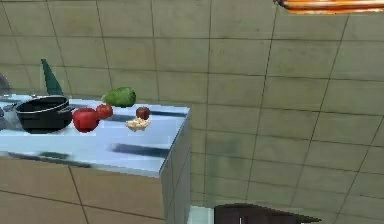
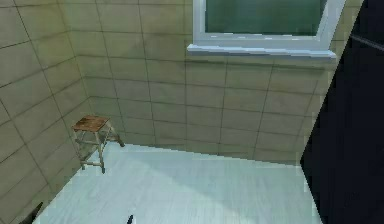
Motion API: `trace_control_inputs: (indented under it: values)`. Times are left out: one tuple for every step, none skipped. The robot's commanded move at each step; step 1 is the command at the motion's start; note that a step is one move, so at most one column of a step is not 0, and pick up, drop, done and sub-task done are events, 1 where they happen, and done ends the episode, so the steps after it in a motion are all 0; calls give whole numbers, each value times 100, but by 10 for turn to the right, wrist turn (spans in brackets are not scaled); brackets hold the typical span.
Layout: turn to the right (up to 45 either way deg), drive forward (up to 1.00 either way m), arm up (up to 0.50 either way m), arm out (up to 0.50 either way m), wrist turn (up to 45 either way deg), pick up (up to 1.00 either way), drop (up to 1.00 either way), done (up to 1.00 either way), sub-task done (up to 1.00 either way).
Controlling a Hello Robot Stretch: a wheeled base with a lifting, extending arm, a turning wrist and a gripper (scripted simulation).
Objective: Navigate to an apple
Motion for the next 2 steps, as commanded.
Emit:
trace_control_inputs:
  values:
    - [120, 0, 0, 0, 0, 0, 0, 0, 0]
    - [0, 10, 0, 0, 0, 0, 0, 0, 0]
